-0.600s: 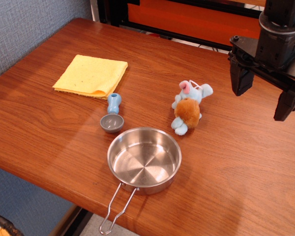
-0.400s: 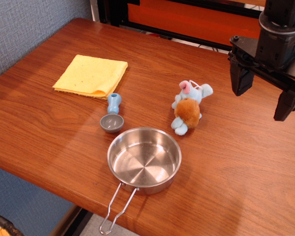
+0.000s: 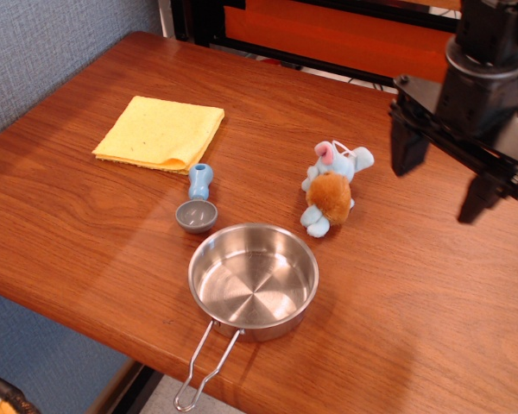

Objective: Move the yellow cloth down and place it at the edge of the table.

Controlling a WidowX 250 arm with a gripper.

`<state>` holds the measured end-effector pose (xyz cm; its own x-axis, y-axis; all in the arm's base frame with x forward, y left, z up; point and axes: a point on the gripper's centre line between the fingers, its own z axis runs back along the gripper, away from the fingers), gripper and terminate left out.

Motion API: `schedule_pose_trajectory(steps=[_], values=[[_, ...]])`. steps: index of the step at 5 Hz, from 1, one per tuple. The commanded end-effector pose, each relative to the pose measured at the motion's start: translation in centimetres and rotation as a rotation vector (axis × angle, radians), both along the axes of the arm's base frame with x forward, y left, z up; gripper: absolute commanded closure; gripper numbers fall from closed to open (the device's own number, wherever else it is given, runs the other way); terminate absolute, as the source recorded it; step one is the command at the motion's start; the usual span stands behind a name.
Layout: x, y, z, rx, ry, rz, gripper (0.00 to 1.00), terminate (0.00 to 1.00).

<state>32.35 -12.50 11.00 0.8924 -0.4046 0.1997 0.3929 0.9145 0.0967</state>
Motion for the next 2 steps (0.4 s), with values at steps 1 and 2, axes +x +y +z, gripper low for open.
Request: schedule_pose_trajectory(steps=[1, 2], values=[[0.6, 4.7, 2.4, 0.061, -0.012, 0.059, 0.00, 0.00], [1.5, 9.5, 1.7, 0.087, 0.058, 0.138, 0.00, 0.00]])
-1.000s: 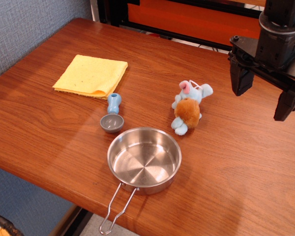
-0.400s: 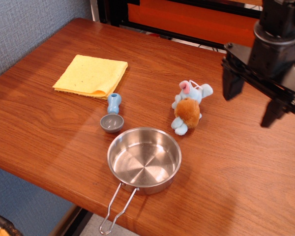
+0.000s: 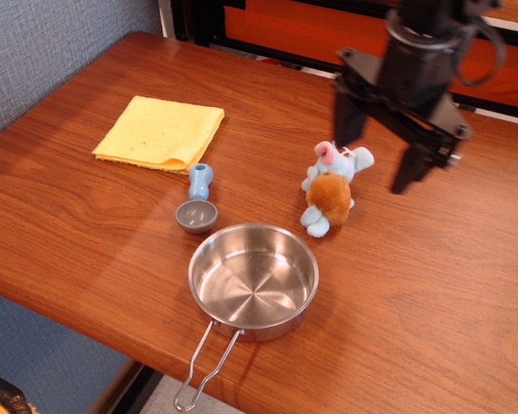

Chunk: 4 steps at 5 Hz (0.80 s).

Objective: Move the yellow cloth down and place it at the edge of the table.

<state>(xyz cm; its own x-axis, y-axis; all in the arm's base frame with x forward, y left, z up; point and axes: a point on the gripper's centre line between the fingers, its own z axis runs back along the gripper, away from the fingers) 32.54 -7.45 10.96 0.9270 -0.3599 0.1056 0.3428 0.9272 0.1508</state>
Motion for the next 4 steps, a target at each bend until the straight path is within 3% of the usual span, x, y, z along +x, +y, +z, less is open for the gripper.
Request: schedule_pose_trajectory(steps=[1, 2, 4], values=[[2.7, 9.6, 0.5, 0.004, 0.028, 0.162, 0.00, 0.00], [3.3, 14.1, 0.0, 0.024, 0.030, 0.248, 0.00, 0.00], [4.6, 19.2, -1.9, 0.041, 0.020, 0.452, 0.00, 0.00]])
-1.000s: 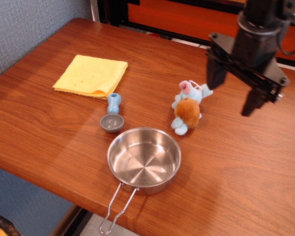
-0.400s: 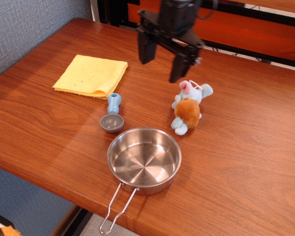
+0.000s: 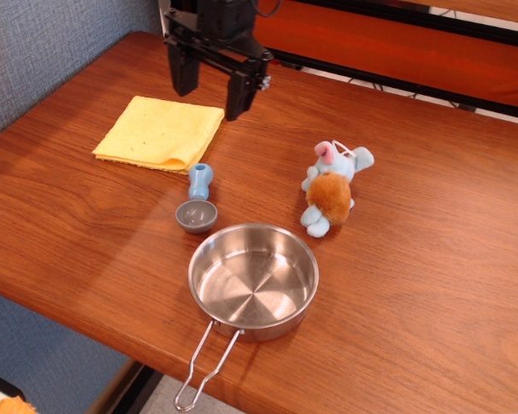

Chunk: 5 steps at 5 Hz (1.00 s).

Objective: Move the yellow cloth down and place it at the edge of the table.

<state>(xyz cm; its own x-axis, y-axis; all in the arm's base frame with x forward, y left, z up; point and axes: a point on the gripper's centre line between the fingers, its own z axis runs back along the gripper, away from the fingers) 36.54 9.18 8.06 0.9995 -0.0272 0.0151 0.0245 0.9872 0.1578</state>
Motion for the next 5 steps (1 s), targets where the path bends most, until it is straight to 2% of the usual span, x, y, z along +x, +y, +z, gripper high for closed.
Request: schedule_pose_trajectory(steps=[1, 4, 5], values=[[0.5, 4.2, -0.3, 0.016, -0.086, 0.213, 0.00, 0.00], [-0.2, 8.3, -4.1, -0.047, -0.039, 0.262, 0.00, 0.00], [0.5, 8.5, -4.5, -0.043, -0.051, 0.174, 0.00, 0.00]])
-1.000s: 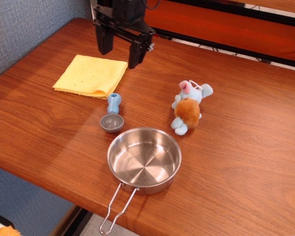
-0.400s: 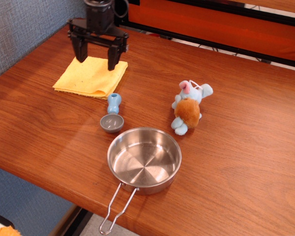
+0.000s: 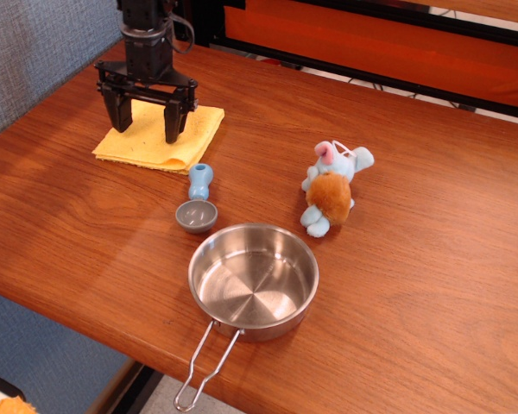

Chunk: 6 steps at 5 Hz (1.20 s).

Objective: Move the yellow cloth down and place it at the edge of the table.

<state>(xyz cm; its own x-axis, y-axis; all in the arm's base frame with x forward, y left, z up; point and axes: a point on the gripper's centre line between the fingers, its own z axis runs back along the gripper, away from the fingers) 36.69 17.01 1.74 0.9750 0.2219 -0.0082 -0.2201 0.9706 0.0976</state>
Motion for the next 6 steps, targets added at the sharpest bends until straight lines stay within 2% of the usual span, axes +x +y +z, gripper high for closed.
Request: schedule_pose_trajectory(steps=[1, 2, 3, 5, 6], values=[[0.1, 1.1, 1.7, 0.021, -0.018, -0.220, 0.00, 0.00], [-0.4, 1.5, 1.3, 0.024, 0.015, -0.290, 0.00, 0.00], [-1.7, 1.7, 1.1, -0.004, 0.022, -0.289, 0.00, 0.00], [-5.1, 0.1, 0.5, -0.019, 0.051, -0.251, 0.00, 0.00], [-7.6, -0.8, 0.6, 0.000, 0.062, -0.262, 0.00, 0.00]])
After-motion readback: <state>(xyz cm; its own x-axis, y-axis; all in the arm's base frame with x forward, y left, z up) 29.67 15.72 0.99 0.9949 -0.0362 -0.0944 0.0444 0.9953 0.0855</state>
